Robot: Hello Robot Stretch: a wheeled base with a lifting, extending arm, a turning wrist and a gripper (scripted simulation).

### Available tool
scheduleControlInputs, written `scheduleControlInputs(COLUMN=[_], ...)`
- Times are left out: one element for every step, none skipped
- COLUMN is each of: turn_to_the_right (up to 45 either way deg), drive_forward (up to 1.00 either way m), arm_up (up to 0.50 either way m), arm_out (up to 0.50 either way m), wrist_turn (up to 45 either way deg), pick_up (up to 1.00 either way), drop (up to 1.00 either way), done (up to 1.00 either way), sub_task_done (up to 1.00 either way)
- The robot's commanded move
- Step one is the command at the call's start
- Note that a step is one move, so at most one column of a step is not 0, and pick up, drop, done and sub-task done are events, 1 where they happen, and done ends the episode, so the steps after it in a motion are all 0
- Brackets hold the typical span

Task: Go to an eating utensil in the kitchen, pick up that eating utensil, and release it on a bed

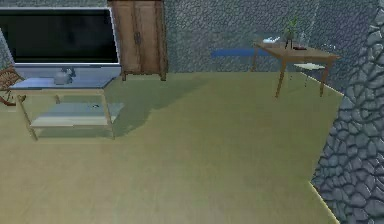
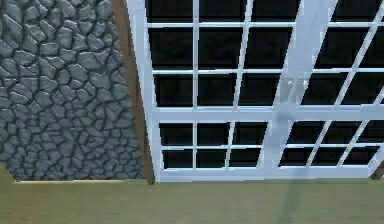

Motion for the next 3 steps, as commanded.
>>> scheduleControlInputs(turn_to_the_right=[45.0, 42.0, 0.0], drive_forward=[0.00, 0.00, 0.20], arm_up=[0.00, 0.00, 0.00], arm_out=[0.00, 0.00, 0.00], wrist_turn=[0.0, 0.0, 0.0], pick_up=[0.00, 0.00, 0.00], drop=[0.00, 0.00, 0.00], done=[0.00, 0.00, 0.00], sub_task_done=[0.00, 0.00, 0.00])
